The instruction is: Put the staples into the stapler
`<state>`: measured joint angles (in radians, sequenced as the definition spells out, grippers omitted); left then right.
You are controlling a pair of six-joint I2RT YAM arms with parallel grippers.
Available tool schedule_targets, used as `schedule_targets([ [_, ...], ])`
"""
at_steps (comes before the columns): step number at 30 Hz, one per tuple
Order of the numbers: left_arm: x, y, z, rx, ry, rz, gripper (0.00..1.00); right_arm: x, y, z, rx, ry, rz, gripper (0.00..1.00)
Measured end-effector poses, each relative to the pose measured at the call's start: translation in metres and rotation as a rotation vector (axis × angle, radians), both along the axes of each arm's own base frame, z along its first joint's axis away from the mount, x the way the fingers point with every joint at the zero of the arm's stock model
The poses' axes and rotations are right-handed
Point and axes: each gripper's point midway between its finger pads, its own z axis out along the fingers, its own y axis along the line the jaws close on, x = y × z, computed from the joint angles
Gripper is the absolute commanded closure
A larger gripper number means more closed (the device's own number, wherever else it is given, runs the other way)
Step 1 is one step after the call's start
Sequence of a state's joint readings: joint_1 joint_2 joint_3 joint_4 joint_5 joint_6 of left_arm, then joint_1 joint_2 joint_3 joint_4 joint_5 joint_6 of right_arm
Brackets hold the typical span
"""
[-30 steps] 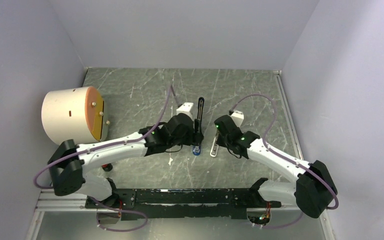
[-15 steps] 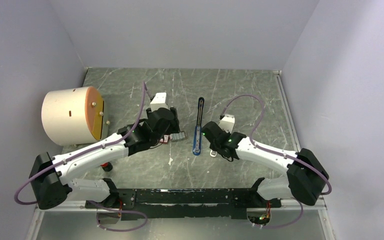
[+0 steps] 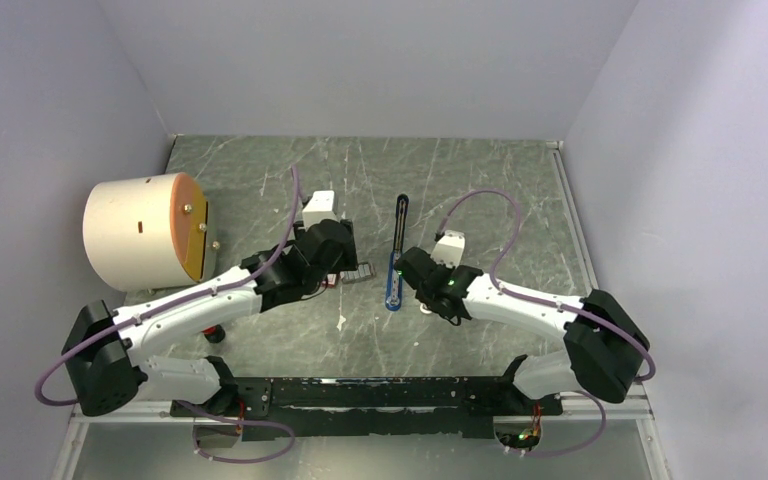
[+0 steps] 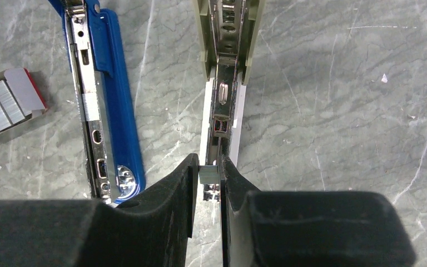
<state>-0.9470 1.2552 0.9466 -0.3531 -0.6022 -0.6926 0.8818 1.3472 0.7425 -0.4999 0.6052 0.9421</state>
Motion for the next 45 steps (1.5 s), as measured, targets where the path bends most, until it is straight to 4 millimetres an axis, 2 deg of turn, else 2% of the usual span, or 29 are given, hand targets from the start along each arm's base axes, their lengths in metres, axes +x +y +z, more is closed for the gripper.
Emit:
schedule_targets([
  [19,0.006,0.002,-0.014,0.023,0.035,0.010,0.33,0.003,-0.005,-0.006,-0.013,-0.016,-0.069,0.79],
  [45,0.007,0.003,-0.019,0.029,0.046,0.011,0.33,0.002,-0.006,-0.013,-0.008,-0.007,-0.099,0.79],
])
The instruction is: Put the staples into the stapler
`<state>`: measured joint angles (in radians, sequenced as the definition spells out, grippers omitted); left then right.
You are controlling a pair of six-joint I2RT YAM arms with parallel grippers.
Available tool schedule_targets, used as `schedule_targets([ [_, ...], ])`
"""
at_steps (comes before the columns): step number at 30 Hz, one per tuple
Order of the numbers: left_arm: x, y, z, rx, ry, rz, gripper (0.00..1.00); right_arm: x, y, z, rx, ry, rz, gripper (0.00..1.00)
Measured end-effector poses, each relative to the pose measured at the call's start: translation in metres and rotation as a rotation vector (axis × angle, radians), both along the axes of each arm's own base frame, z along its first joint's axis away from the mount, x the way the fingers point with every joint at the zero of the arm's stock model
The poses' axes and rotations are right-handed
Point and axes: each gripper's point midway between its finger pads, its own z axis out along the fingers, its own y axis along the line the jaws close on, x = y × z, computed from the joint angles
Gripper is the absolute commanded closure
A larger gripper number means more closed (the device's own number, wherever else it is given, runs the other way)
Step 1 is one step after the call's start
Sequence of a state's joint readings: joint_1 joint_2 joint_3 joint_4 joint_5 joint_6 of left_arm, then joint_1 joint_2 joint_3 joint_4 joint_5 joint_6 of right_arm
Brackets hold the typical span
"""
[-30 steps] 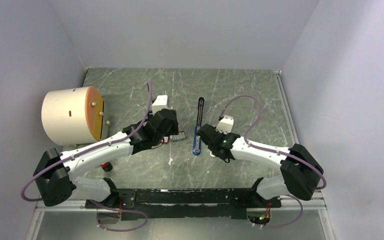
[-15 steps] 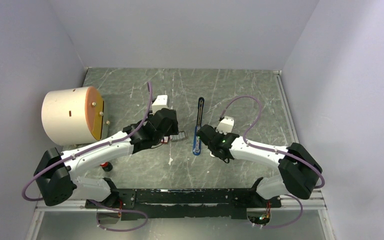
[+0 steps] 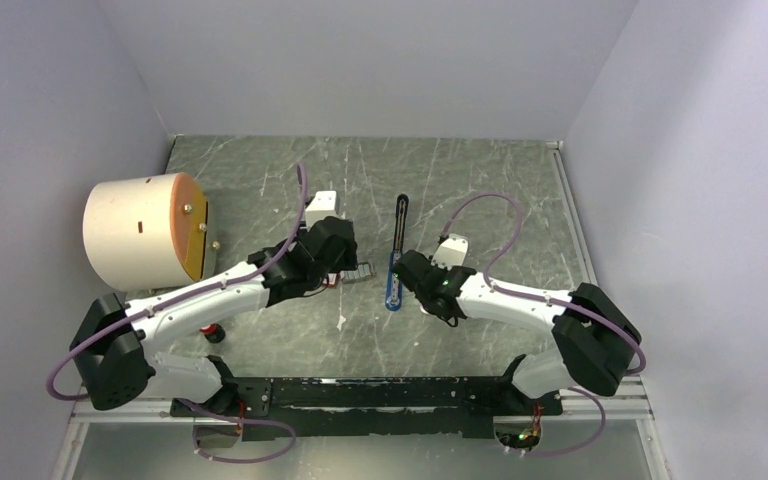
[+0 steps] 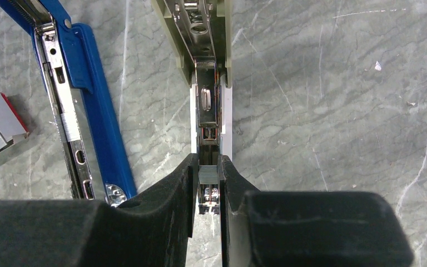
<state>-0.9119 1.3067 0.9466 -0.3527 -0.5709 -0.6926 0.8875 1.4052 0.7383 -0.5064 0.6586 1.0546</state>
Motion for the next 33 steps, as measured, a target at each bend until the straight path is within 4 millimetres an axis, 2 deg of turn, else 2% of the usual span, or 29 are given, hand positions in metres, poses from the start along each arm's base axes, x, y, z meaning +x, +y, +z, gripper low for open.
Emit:
schedule_targets([
  [15,-0.001,-0.002,-0.002,-0.003,0.010,-0.009,0.33,-0.002,-0.002,-0.003,0.002,0.000,-0.004,0.76],
  [25,0.000,-0.001,-0.005,0.004,0.017,-0.007,0.33,-0.003,-0.004,-0.003,-0.001,0.004,-0.005,0.66],
  [33,0.000,-0.001,-0.005,0.004,0.017,-0.006,0.34,-0.003,-0.004,0.011,0.017,-0.020,0.009,0.67],
])
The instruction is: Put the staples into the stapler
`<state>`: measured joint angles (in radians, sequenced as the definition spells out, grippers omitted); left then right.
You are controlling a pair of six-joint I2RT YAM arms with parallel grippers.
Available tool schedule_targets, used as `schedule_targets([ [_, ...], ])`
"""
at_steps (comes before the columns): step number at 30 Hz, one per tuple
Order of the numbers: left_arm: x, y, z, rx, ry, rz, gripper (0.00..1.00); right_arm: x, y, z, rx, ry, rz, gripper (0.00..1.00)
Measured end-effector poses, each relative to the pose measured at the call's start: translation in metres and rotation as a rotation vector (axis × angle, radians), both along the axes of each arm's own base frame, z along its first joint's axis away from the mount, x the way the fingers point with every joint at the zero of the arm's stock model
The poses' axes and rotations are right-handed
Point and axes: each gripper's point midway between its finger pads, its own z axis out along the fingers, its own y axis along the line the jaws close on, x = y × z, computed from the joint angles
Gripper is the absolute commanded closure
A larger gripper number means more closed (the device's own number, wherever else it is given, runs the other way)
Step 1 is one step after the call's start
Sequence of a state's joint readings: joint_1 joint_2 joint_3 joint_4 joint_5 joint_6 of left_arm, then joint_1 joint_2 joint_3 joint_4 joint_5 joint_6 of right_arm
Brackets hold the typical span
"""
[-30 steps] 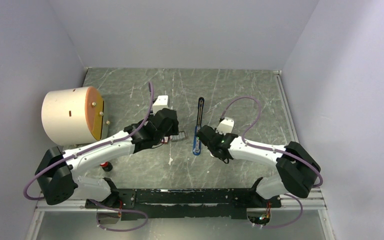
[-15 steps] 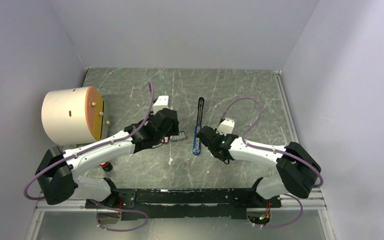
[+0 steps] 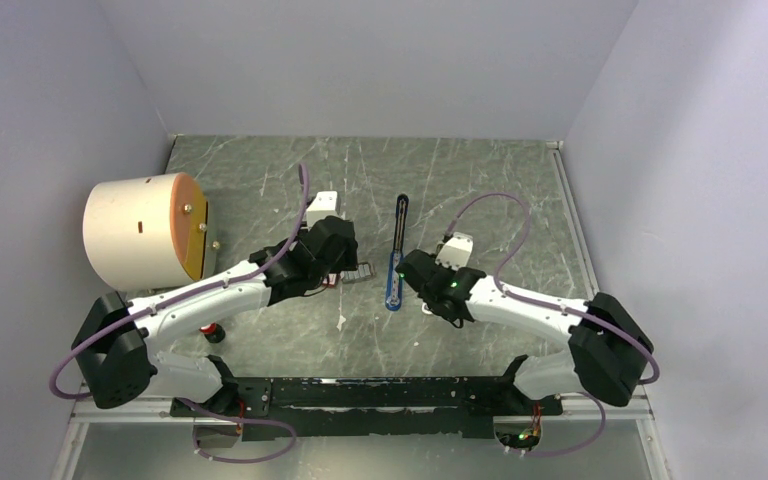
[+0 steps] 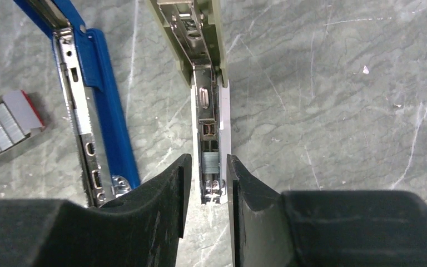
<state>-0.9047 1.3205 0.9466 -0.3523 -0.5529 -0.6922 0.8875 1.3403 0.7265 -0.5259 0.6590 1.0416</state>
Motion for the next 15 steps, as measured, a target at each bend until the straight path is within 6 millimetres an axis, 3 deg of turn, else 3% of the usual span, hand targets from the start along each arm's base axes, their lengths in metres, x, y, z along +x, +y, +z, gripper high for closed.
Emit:
schedule_targets([
  [6,-0.002,-0.002,0.000,-0.010,0.006,-0.010,0.28,0.006,-0.001,0.018,0.014,-0.025,0.012,0.60],
  [10,-0.007,-0.003,0.001,-0.038,0.014,-0.027,0.23,0.020,-0.005,0.034,0.020,-0.040,0.006,0.45],
  [14,-0.015,-0.005,-0.004,-0.081,0.031,-0.048,0.15,0.038,-0.017,0.050,0.034,-0.058,-0.023,0.39],
  [15,-0.017,-0.005,-0.007,-0.091,0.036,-0.054,0.07,0.041,-0.021,0.053,0.037,-0.060,-0.031,0.38],
])
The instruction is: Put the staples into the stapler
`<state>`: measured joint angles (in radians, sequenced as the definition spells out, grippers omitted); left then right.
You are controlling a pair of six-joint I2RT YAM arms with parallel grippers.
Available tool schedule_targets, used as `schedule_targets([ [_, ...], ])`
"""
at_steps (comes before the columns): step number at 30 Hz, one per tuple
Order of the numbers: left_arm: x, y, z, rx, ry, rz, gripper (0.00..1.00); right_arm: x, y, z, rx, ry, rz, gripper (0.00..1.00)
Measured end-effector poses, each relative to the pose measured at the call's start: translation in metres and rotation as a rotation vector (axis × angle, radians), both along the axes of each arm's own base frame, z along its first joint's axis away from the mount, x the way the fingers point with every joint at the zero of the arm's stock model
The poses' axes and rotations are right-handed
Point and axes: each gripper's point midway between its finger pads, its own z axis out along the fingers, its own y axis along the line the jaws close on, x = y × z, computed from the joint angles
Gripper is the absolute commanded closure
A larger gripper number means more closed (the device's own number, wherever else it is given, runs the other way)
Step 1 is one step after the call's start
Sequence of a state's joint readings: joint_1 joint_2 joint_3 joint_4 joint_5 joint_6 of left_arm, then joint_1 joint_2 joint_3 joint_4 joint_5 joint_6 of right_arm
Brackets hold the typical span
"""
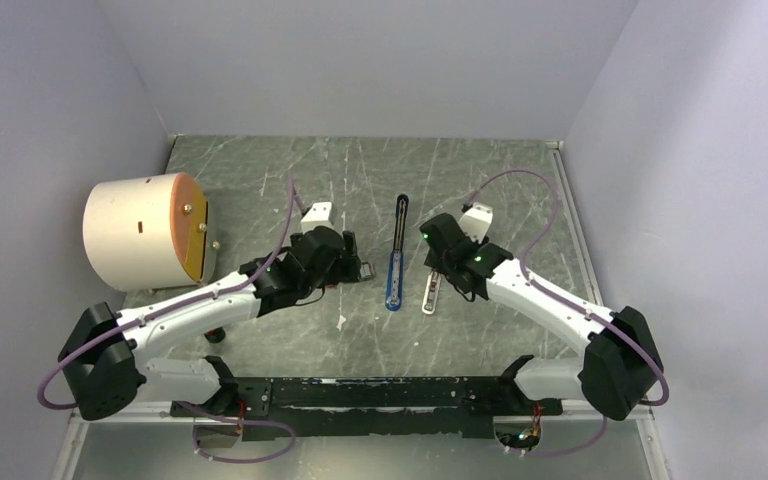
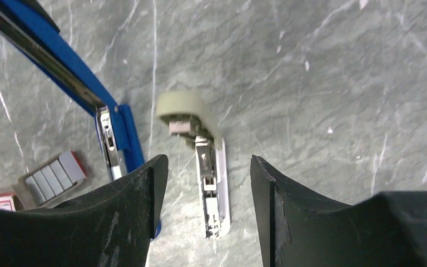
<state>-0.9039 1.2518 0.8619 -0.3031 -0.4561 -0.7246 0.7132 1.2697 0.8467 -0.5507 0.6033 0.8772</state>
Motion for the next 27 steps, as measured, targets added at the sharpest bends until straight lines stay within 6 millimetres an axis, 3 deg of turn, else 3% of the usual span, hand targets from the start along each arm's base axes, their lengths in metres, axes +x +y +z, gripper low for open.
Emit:
schedule_targets([
  [5,-0.012,-0.003,-0.013,-0.039,0.039,-0.034,0.03,0.013,-0.009,0.007,0.000,0.004,0.015,0.35],
  [10,-0.018,-0.012,-0.016,-0.081,0.060,-0.079,0.09,0.026,0.000,0.012,-0.020,0.011,0.065,0.35],
  [15,-0.022,-0.030,-0.020,-0.114,0.083,-0.151,0.13,0.040,0.003,0.013,-0.044,0.020,0.078,0.43],
  [21,-0.034,-0.052,-0.042,-0.114,0.159,-0.284,0.27,0.046,0.000,0.003,-0.067,0.051,0.085,0.51],
  [27,-0.045,-0.075,-0.047,-0.165,0.194,-0.404,0.43,0.047,-0.002,-0.001,-0.067,0.066,0.096,0.63],
])
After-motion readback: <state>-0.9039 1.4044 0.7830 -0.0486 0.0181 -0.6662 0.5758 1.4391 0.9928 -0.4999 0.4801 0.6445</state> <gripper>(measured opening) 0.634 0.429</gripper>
